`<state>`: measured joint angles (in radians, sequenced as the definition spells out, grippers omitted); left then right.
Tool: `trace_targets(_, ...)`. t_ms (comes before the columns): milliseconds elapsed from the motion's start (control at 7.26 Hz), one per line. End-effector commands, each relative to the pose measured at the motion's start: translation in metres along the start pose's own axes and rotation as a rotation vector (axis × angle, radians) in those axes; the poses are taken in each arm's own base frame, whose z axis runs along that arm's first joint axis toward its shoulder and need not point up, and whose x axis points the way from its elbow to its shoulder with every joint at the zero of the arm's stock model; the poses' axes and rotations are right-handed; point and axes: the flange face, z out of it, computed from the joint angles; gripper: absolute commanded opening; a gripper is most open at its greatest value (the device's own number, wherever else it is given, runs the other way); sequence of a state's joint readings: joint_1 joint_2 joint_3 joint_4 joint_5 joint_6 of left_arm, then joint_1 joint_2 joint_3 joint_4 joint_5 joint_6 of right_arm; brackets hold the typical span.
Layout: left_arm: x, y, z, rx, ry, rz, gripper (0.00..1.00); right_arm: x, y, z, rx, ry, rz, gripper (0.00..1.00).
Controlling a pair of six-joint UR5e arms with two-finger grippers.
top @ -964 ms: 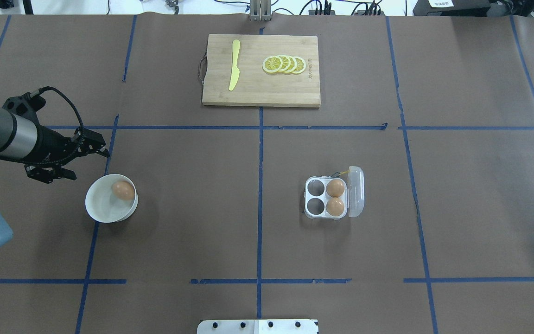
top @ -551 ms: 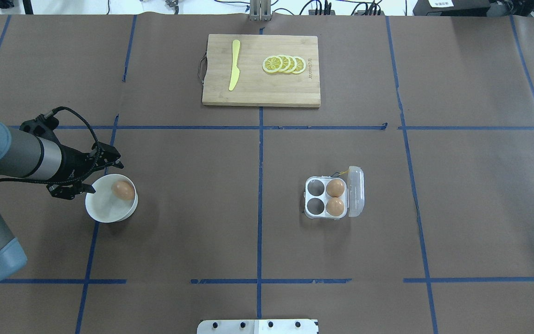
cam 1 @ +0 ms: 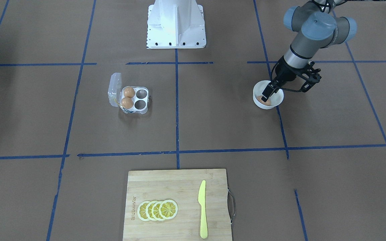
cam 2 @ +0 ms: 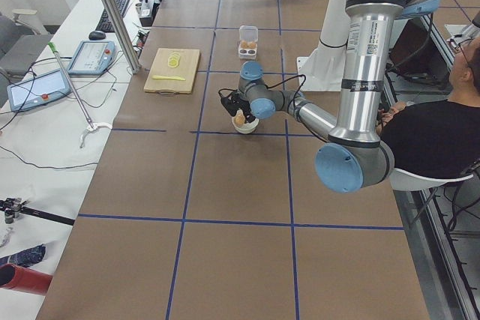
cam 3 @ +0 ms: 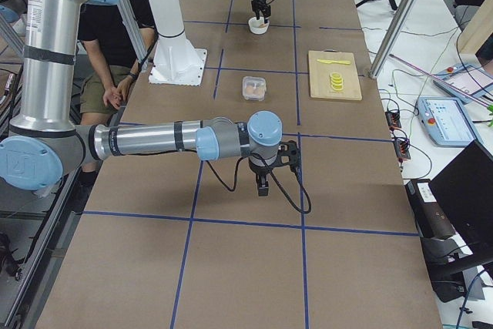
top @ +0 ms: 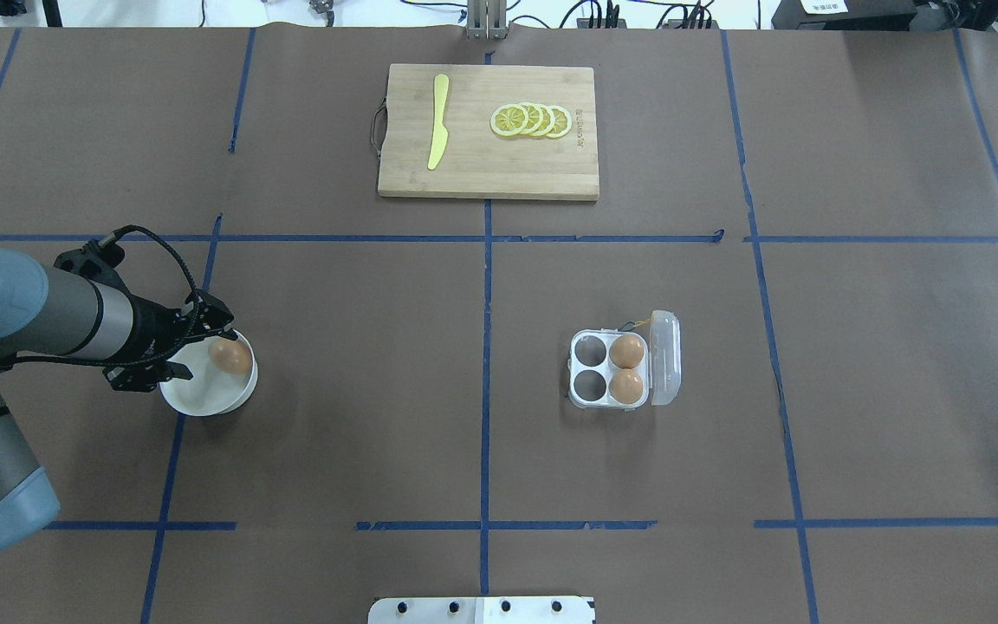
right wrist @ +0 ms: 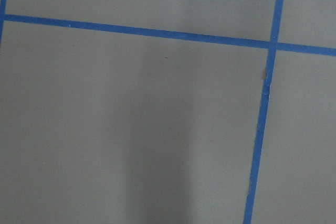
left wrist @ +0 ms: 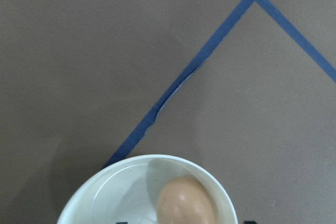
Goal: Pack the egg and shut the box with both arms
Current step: 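Move the left gripper over the brown egg in the white bowl, then lower the left gripper into the bowl and close on the egg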
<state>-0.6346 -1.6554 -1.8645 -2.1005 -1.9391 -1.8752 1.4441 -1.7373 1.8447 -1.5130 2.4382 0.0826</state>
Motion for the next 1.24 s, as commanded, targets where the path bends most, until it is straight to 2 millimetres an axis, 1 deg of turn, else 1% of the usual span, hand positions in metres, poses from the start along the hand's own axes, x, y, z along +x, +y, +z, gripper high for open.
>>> trace_targets(0,-0.005,0.002,0.011,-0.002,-0.024,0.001,0.77,0.001,0.001,0.001,-0.003,-0.001,0.003,1.00)
trace_targets(138,-0.009,0.003,0.019,0.000,-0.048,-0.002,0.75,0.001,0.001,0.001,-0.003,-0.001,0.003,1.00)
trace_targets(551,-0.006,0.005,0.021,0.001,-0.063,-0.005,0.75,0.002,0.001,0.002,-0.004,-0.001,0.006,1.00)
trace_targets(964,-0.008,0.007,0.023,-0.001,-0.069,-0.002,0.71,0.005,0.002,0.004,-0.009,0.000,0.012,1.00)
trace_targets(1101,-0.007,0.007,0.023,-0.002,-0.068,0.004,0.67,0.006,0.002,0.006,-0.012,-0.001,0.015,1.00)
